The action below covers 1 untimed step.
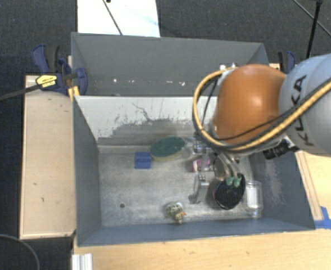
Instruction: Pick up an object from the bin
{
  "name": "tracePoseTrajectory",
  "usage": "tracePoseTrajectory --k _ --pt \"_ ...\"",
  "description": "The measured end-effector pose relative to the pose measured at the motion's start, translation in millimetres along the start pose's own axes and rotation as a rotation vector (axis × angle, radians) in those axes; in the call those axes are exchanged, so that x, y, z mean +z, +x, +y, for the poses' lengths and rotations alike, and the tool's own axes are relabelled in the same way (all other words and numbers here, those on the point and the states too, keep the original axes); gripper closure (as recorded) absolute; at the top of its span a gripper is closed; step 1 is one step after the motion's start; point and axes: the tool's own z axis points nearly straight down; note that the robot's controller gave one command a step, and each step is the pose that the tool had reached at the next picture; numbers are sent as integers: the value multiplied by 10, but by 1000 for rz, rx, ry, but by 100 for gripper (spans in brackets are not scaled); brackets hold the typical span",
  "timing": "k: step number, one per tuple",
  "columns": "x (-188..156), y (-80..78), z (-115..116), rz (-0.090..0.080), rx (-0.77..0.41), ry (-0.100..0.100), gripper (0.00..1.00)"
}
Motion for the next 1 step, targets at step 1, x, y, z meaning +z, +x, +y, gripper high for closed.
tracePoseTrajectory --k 1 --pt "676 -566 772 -1 -21 -3 0"
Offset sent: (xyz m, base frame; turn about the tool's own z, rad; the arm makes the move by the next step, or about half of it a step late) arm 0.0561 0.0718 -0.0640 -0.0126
